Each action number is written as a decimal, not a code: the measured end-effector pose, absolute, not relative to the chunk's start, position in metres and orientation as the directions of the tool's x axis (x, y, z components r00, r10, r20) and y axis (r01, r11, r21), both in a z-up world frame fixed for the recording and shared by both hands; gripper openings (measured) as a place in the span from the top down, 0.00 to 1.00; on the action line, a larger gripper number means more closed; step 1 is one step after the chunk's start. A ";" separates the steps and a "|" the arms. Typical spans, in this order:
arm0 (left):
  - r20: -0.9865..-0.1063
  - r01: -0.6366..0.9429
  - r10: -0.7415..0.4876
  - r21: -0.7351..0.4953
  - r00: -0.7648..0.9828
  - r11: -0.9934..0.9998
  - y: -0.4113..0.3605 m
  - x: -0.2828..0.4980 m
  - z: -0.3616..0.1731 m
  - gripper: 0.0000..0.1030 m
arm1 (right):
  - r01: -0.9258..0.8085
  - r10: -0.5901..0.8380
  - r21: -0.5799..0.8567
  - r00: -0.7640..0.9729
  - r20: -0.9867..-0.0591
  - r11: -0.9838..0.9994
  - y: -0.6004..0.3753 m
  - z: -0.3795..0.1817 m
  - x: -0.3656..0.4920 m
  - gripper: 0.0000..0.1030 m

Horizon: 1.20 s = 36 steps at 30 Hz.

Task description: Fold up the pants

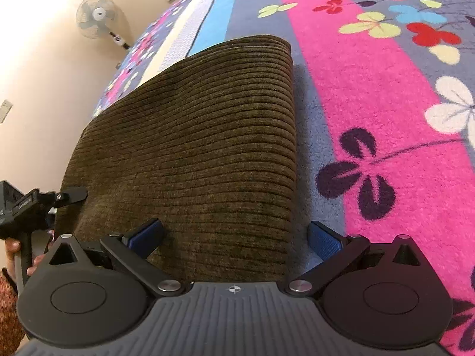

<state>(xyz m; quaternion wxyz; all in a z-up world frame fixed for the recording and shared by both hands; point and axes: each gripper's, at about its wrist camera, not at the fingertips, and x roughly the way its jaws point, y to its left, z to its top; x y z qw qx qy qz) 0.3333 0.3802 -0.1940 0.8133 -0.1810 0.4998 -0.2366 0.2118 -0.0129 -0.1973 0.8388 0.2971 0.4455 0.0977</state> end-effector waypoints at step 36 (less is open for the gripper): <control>-0.733 0.191 -0.562 -0.532 0.384 0.825 0.189 0.310 -0.171 0.34 | 0.006 0.471 0.658 0.694 -0.545 0.753 -0.192 -0.170 0.190 0.66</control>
